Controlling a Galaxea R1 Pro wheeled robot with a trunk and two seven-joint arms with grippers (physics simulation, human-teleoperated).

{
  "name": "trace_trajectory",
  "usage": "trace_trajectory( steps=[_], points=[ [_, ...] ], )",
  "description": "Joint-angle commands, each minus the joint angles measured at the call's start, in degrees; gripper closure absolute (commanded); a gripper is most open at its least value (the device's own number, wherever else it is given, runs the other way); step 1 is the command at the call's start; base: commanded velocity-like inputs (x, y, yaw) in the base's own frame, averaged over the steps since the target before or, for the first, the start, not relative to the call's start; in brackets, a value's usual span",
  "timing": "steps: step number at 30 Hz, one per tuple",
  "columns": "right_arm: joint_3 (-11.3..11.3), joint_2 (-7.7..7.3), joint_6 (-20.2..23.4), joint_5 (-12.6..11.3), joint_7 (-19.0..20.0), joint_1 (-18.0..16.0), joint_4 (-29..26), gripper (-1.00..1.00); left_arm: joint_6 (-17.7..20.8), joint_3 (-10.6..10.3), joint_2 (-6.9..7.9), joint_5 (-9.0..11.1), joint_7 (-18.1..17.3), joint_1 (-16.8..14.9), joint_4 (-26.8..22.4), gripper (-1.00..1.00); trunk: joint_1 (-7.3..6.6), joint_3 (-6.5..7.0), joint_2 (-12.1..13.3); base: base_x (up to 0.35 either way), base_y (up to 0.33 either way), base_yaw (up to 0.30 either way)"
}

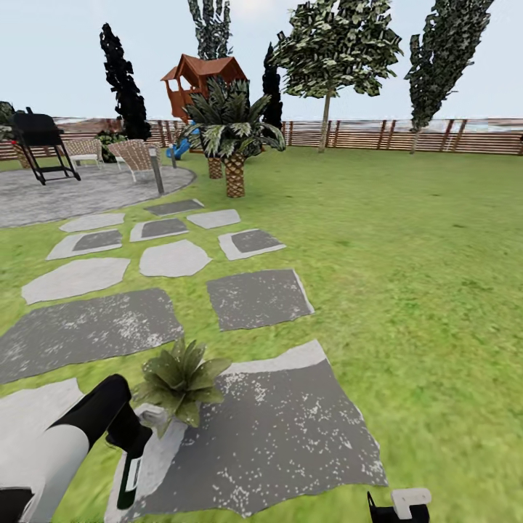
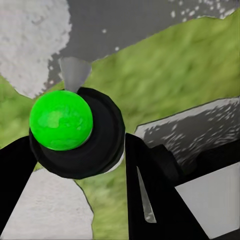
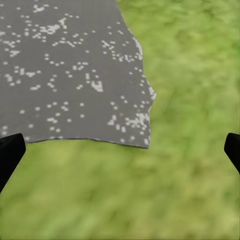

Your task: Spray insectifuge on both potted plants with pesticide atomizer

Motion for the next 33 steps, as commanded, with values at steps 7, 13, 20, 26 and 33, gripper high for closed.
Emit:
trace_trajectory(
  steps=[7,13,20,26,33],
  points=[
    [-0.3,-0.33,-0.2,0.6,-0.4,0.0,0.1,-1.00,1.0,-0.2,-0.20,-1.4,-0.6,-2.1,-0.2,1.00,-0.01,-0.05,0.0,0.008,-0.016,0.003],
    [-0.3,-0.36,-0.2,0.6,-0.4,0.0,0.1,-1.00,1.1,-0.2,-0.16,-1.4,-0.6,-2.1,-0.1,1.00,-0.01,-0.05,0.0,0.120,-0.215,0.000],
    [-0.2,-0.15,-0.2,0.6,-0.4,0.0,0.1,-1.00,1.1,-0.2,-0.21,-1.4,-0.6,-2.0,-0.1,1.00,-0.01,-0.05,0.0,0.129,-0.248,0.034],
    [-0.2,-0.04,-0.2,0.6,-0.4,0.0,0.1,-1.00,1.1,-0.1,-0.28,-1.4,-0.6,-1.9,-0.1,1.00,-0.01,-0.05,0.0,0.019,-0.272,0.249],
    [-0.2,-0.01,-0.2,0.6,-0.4,0.0,0.1,-1.00,1.1,-0.1,-0.30,-1.4,-0.6,-2.0,-0.1,1.00,-0.01,-0.05,0.0,0.050,-0.274,0.275]
  ],
)
